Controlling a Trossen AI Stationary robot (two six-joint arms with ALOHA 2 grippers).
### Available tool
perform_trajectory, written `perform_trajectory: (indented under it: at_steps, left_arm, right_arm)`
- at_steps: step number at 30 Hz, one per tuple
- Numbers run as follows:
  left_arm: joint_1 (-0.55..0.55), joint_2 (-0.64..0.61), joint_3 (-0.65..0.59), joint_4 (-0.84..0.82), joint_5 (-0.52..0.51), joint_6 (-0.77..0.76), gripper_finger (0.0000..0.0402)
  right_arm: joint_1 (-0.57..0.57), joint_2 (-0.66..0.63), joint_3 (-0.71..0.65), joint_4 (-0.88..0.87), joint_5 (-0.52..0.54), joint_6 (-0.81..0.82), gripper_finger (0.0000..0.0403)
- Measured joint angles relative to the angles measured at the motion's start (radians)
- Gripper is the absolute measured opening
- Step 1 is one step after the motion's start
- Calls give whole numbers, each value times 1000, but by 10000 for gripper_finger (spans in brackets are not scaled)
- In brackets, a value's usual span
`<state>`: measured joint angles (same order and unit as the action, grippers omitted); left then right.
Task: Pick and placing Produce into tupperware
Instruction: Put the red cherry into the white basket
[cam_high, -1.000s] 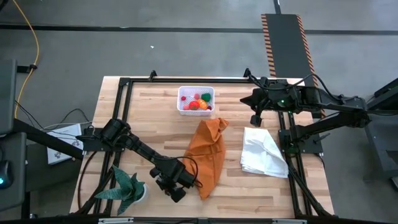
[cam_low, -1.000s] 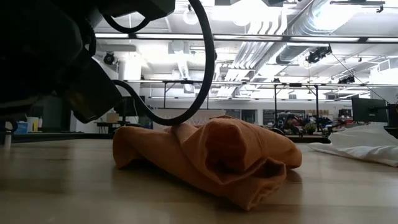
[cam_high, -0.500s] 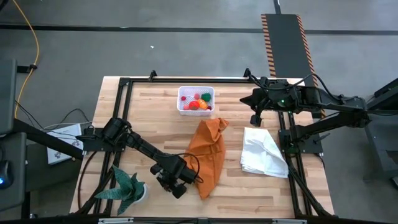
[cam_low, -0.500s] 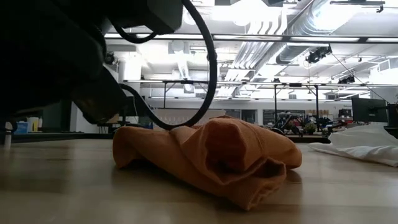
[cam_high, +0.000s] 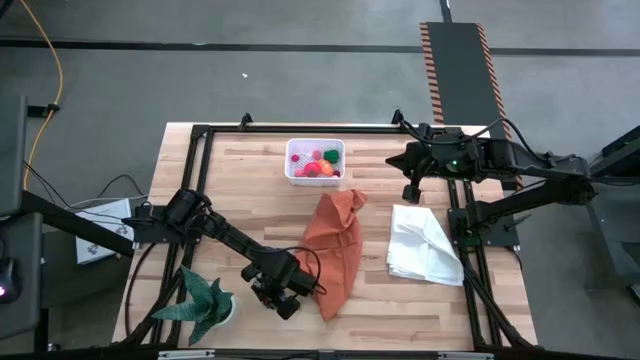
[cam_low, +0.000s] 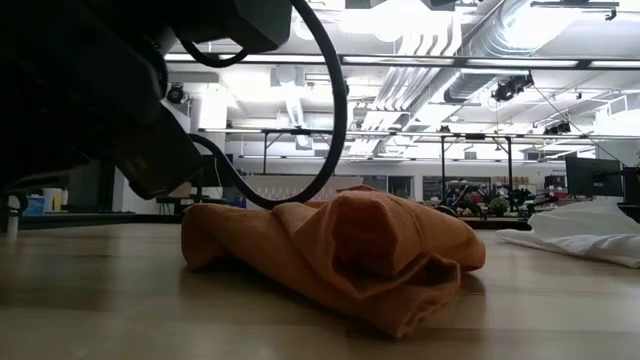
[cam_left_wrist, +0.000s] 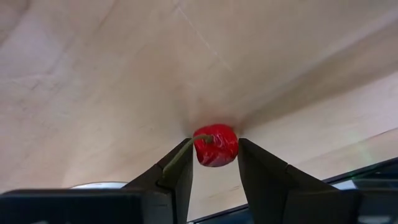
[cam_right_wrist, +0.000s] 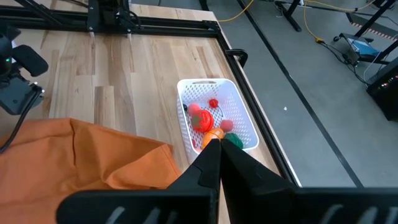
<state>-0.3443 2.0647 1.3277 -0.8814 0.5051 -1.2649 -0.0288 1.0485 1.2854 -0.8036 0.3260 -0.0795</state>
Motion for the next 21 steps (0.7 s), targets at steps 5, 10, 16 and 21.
perform_trajectory:
  at_steps: [5,10,16,21]
  left_arm:
    - [0,0,0,0,-1,0,115]
    - [9,0,0,0,-1,-1,115]
    - [20,0,0,1,-5,0,115]
    - [19,0,0,1,-8,1,115]
  right_arm:
    - [0,0,0,0,0,-7,0]
    - [0,0,0,0,0,-7,0]
    - [0,0,0,0,0,-7,0]
    - [0,0,0,0,0,-7,0]
